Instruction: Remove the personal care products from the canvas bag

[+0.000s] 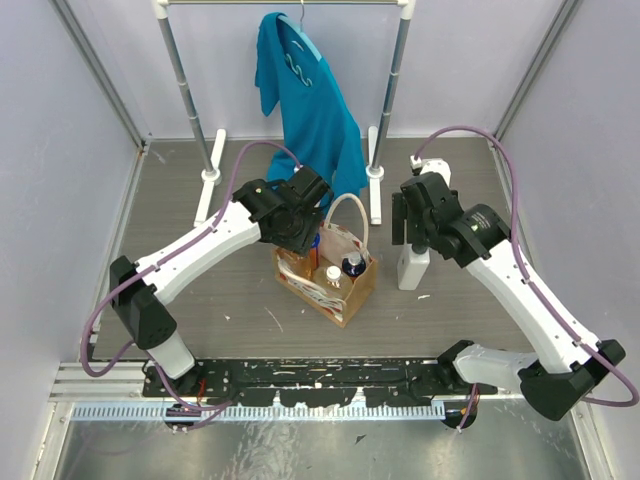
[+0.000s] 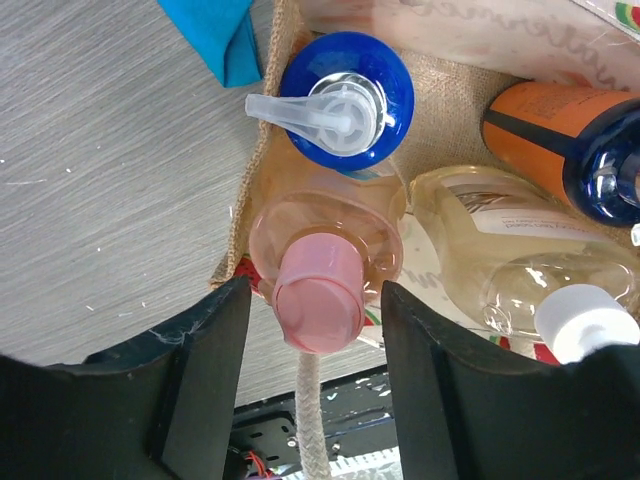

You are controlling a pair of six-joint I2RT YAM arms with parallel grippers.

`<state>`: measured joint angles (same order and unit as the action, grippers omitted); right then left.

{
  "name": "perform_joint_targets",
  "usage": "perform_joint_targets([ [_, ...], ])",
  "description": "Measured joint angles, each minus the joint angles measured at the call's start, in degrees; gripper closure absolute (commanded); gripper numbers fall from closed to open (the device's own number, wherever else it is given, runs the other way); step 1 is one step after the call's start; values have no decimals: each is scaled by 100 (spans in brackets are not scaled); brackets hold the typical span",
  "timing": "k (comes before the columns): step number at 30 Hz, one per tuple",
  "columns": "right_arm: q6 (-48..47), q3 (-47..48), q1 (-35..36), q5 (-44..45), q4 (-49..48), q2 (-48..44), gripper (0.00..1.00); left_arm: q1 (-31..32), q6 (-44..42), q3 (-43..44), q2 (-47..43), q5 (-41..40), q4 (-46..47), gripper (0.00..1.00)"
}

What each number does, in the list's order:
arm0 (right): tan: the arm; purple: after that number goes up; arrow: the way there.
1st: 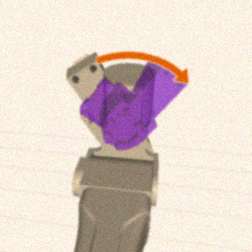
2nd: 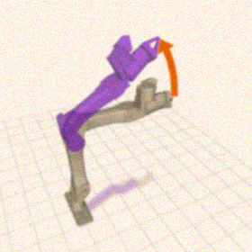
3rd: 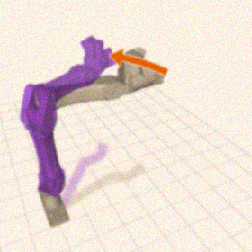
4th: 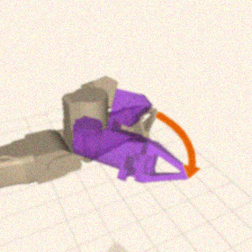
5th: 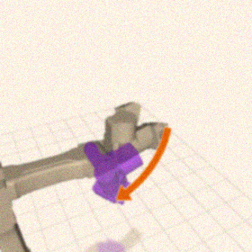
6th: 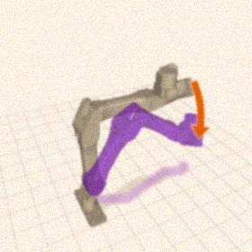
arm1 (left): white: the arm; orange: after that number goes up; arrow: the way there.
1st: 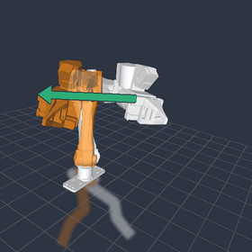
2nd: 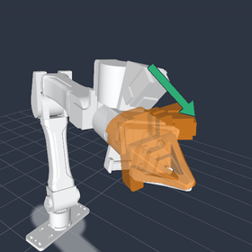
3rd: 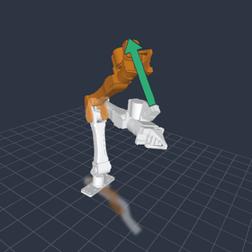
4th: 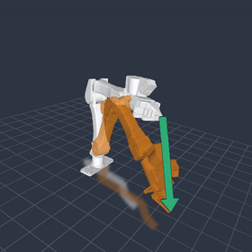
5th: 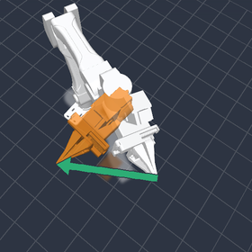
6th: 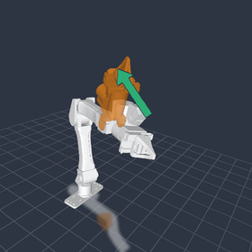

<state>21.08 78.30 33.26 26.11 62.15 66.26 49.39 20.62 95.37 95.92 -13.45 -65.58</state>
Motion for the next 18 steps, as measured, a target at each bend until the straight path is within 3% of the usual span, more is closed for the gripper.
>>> perform_joint_targets([
  [4,0,-33,118,-317,-24,-2,25,0,7,17,0,-46,24,56],
  [9,0,-210,439,-796,-188,-2,28,2,-13,50,0,-37,44,85],
  [15,-22,-481,767,-1386,-619,0,28,2,-39,66,0,-66,52,98],
  [18,-50,-605,841,-1650,-855,33,28,2,-37,168,4,-66,-66,100],
])
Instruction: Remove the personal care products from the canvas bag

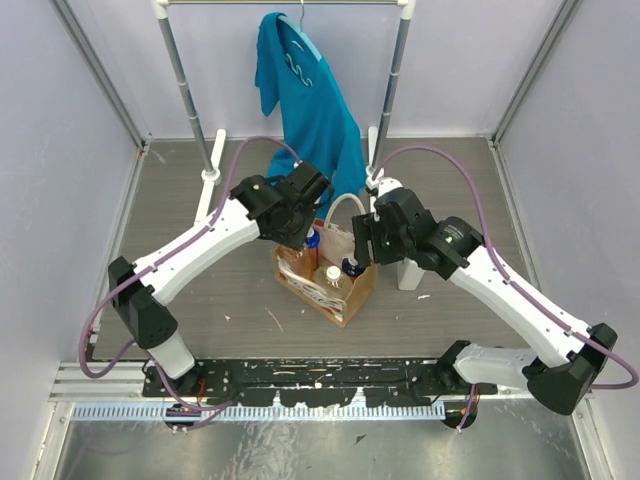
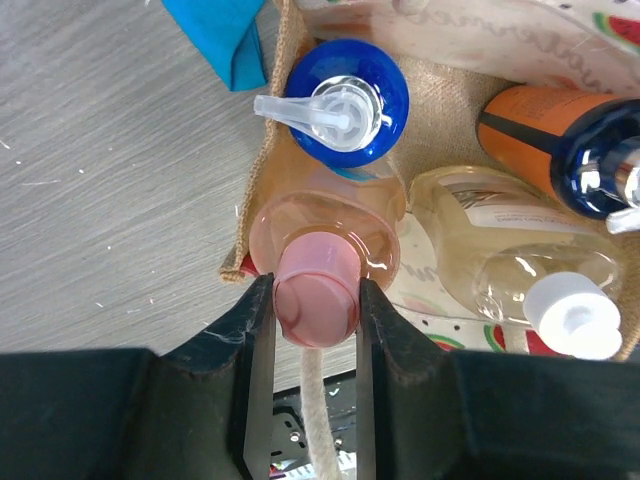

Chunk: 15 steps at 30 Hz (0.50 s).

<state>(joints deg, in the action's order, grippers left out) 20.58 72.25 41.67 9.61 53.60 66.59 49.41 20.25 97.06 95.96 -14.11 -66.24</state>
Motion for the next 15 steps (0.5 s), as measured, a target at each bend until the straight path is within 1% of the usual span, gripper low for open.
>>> perform_joint_targets([
  [3,-35,-197,24,-236,-319,57,28,0,-2,409,11,-31,-278,100],
  [7,-37,-337,70,-448,-595,330,28,0,7,1226,-2,-166,-664,98],
  [15,-28,-306,363,-409,-822,835,29,4,61,2621,-44,-715,-1434,96],
])
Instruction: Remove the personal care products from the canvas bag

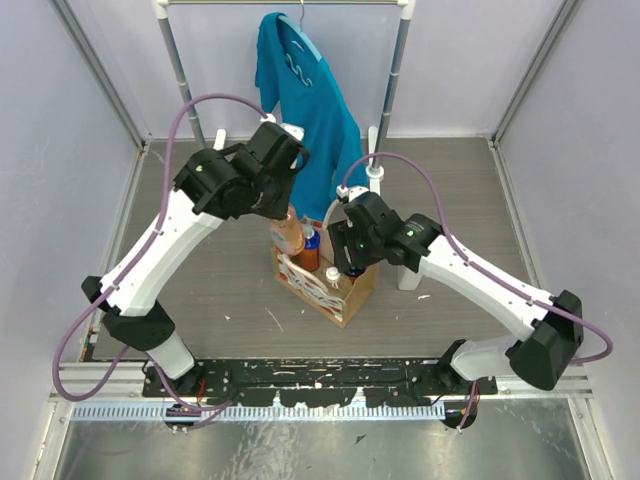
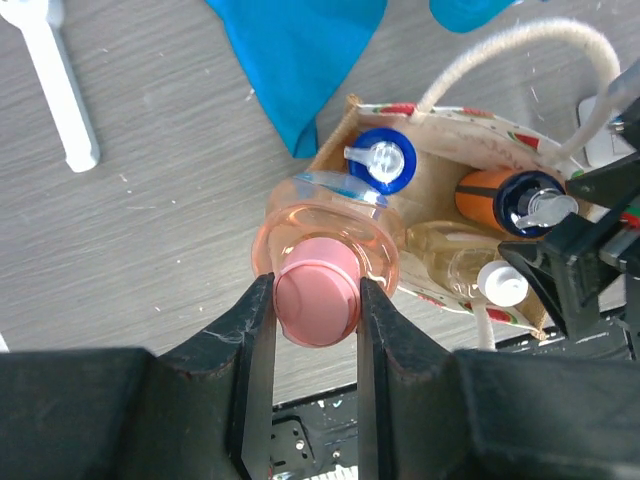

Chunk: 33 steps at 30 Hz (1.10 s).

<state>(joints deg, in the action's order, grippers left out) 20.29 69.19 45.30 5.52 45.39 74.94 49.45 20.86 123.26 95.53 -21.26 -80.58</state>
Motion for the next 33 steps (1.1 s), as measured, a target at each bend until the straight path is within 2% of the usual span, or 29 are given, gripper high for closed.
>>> perform_joint_targets([
  [2,13,68,63,105,9,133,33,0,24,186,-42,-151,-107,96],
  [6,81,271,251,474,70,378,52,0,39,295,-186,-472,-289,95],
  [8,109,363,334,636,138,448,58,-4,37,295,-249,-632,-420,94],
  [12,177,592,433,916,400,538,60,-7,44,295,-358,-968,-702,88],
  [15,225,835,461,1078,564,549,62,-35,42,295,-455,-1222,-831,89],
  [20,232,1523,485,1309,855,566,61,-229,42,-127,-780,-1349,-763,90],
  [24,201,1982,485,1397,992,643,45,-361,68,-1305,-1176,-1193,-409,91],
  [26,173,2044,485,1419,1029,675,41,-437,94,-1738,-1217,-1073,-264,92],
  [33,118,1631,485,1399,1152,741,41,-592,254,-3285,-1283,-603,625,91],
])
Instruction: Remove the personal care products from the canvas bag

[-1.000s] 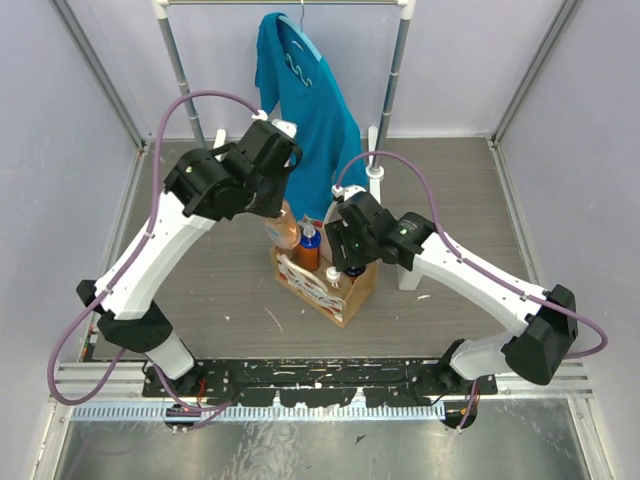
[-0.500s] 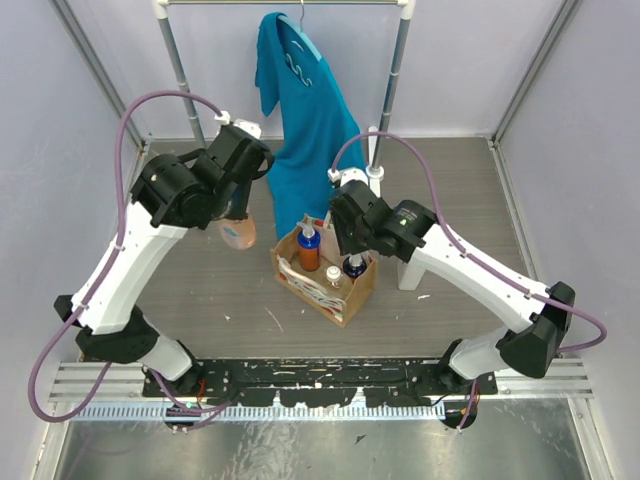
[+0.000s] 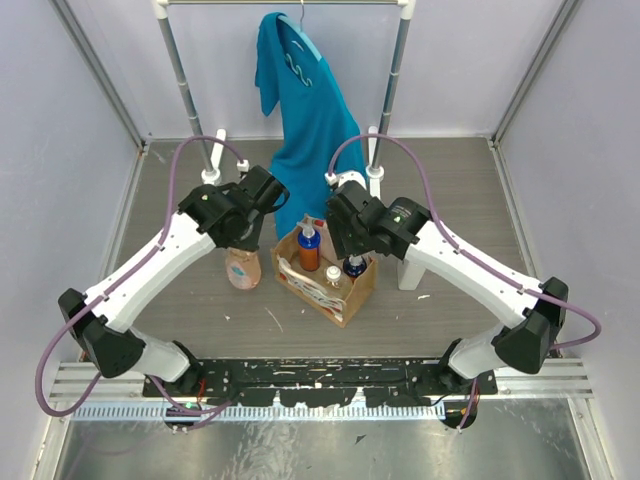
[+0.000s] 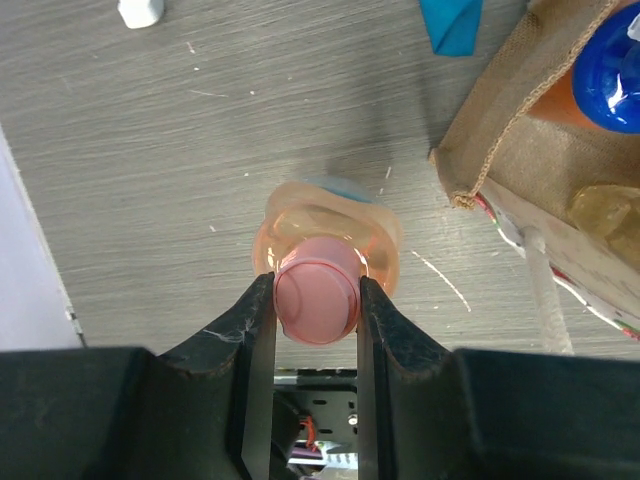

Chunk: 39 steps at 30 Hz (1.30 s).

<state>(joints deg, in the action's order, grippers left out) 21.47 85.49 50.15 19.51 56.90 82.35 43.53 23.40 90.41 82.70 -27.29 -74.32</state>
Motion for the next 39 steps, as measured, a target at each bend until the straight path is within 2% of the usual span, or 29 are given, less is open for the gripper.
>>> perform_joint_targets([
  [8,-20,-682,0,-168,-81,149,42,-118,175,-975,-452,192,992,88],
  [12,-17,-866,0,-223,-214,282,42,-133,223,-1228,-492,236,1220,87],
  [14,-13,-944,-2,-225,-227,293,42,-133,236,-1327,-492,280,1279,84],
  [18,22,-1062,-2,-160,-323,291,41,-133,240,-1497,-560,278,1508,64],
  [20,37,-1106,-2,-136,-369,284,40,-133,245,-1578,-625,280,1593,42],
  [23,50,-1169,-2,-70,-446,275,37,-133,245,-1690,-704,282,1716,21],
  [27,87,-1276,-2,-9,-575,293,33,-140,264,-1711,-723,284,1808,7],
  [31,140,-1438,-31,-74,-721,533,33,-140,262,-1709,-765,280,1784,4],
  [33,142,-1451,-55,-103,-772,623,37,-140,262,-1696,-866,278,1751,3],
  [35,138,-1456,-79,-162,-782,629,46,-140,256,-1624,-990,275,1690,3],
  [38,133,-1451,-101,-214,-782,629,70,-144,234,-1370,-1108,280,1655,3],
  [39,129,-1440,-105,-227,-778,629,75,-144,219,-1250,-1123,282,1655,3],
])
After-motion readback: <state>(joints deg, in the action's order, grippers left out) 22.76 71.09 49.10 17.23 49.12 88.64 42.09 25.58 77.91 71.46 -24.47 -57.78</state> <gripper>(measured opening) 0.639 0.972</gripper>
